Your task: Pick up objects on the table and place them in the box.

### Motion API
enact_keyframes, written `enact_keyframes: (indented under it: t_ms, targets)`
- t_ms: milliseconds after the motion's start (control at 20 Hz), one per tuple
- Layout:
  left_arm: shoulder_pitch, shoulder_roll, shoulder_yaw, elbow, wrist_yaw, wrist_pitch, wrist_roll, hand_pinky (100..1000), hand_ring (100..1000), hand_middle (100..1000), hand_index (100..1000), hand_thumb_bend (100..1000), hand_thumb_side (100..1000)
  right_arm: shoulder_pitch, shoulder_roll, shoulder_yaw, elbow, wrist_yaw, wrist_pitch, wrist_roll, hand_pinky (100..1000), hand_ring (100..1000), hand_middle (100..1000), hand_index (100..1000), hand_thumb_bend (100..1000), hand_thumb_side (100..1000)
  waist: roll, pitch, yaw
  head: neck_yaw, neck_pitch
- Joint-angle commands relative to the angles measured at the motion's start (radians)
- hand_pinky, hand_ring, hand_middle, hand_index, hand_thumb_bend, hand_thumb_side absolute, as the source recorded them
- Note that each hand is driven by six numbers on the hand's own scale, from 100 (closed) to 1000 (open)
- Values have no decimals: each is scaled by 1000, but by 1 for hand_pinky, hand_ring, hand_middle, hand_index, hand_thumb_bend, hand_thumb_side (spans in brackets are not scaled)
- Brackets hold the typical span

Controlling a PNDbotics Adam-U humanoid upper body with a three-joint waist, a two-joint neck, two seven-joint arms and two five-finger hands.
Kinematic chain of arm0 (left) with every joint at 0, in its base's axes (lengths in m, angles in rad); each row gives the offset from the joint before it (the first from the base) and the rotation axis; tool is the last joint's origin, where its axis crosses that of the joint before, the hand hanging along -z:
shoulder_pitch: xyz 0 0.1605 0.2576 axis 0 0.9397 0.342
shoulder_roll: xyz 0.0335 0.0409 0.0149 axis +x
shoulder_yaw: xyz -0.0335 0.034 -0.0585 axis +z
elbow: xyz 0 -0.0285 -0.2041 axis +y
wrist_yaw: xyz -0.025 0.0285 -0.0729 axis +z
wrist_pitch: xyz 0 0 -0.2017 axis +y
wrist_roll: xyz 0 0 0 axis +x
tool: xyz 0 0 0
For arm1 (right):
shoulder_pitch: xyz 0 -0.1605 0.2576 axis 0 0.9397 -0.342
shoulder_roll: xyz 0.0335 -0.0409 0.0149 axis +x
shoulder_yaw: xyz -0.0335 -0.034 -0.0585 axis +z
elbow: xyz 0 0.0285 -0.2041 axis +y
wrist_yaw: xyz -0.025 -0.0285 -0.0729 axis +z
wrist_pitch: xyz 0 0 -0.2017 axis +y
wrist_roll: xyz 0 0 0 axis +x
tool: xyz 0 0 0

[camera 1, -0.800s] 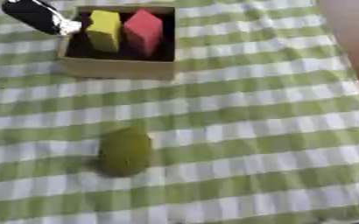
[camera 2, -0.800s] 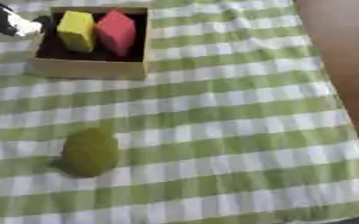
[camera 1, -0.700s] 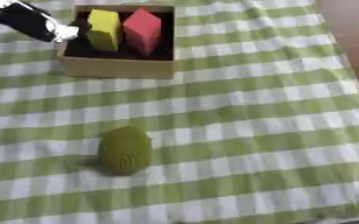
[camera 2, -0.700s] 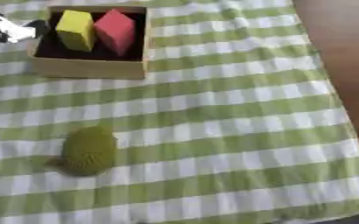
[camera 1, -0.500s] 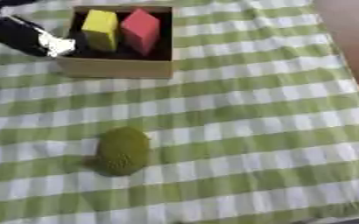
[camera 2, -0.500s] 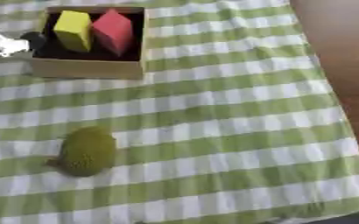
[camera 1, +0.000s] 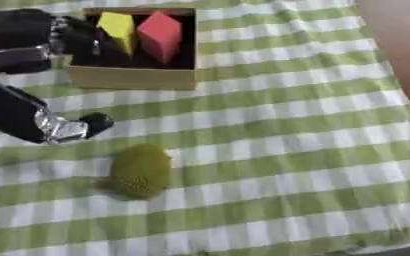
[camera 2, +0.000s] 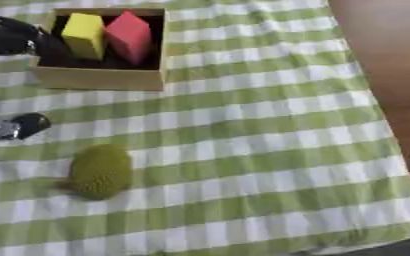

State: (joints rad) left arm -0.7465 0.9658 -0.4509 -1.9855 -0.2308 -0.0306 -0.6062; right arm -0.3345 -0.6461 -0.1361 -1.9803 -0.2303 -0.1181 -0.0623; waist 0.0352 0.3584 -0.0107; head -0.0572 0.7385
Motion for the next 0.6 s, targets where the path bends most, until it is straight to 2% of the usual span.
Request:
enact_keyframes:
  t_ms: [50, 350, 600]
  targets:
    - [-1, 28, -14, -14, -1, 14, -27, 913, 880, 804, 910, 302, 636, -7, -16, -12, -20, -5, 3, -1, 934, 817, 695, 817, 100, 581, -1, -38, 3, 3, 9]
    - [-7, -13, -60, -14, -1, 46, -78, 917, 883, 807, 913, 346, 730, -5, -8, -11, -20, -6, 10, 3, 934, 817, 695, 818, 100, 582, -3, -38, 4, 4, 14]
    - [-18, -50, -90, -14, -13, 57, -118, 919, 881, 801, 912, 368, 749, -5, -4, -10, -20, -7, 15, 7, 935, 817, 695, 818, 100, 583, -1, -37, 5, 3, 17]
